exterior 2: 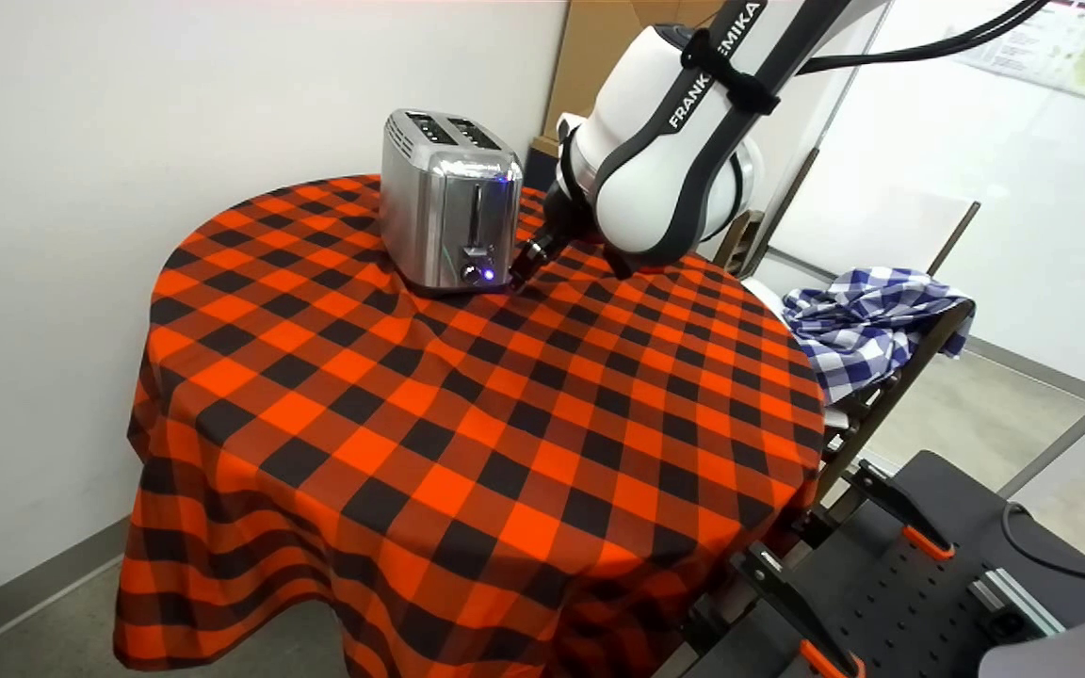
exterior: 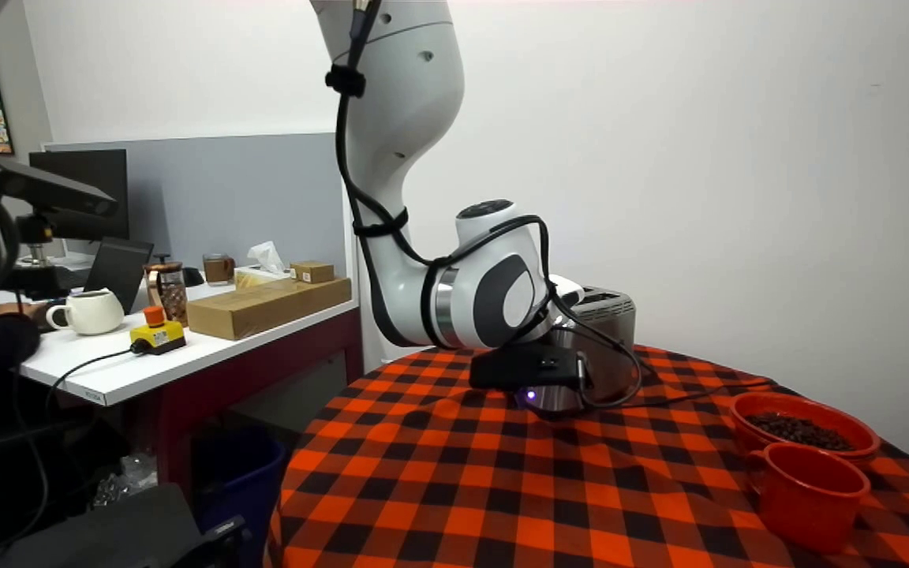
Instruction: Turn off the toaster
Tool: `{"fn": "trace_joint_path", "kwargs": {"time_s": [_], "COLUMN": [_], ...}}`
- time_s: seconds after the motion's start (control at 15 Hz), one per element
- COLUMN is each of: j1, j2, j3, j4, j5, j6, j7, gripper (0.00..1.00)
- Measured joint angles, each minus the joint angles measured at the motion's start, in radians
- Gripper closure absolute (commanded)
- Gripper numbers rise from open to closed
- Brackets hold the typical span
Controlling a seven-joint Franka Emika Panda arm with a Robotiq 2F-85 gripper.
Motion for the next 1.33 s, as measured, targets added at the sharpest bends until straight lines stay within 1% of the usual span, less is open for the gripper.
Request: {"fn": "trace_joint_path", "kwargs": {"time_s": [0.33,1.33], "j1": [0.028,0.050], "j2": [0.020,0.056], "j3": [-0.022,-0.043], "j4": [0.000,0.014], "j5": [0.001,0.006], "j6": [0.055,0.144], "j7": [-0.002,-0.025], "gripper": [0.00,0.00]}}
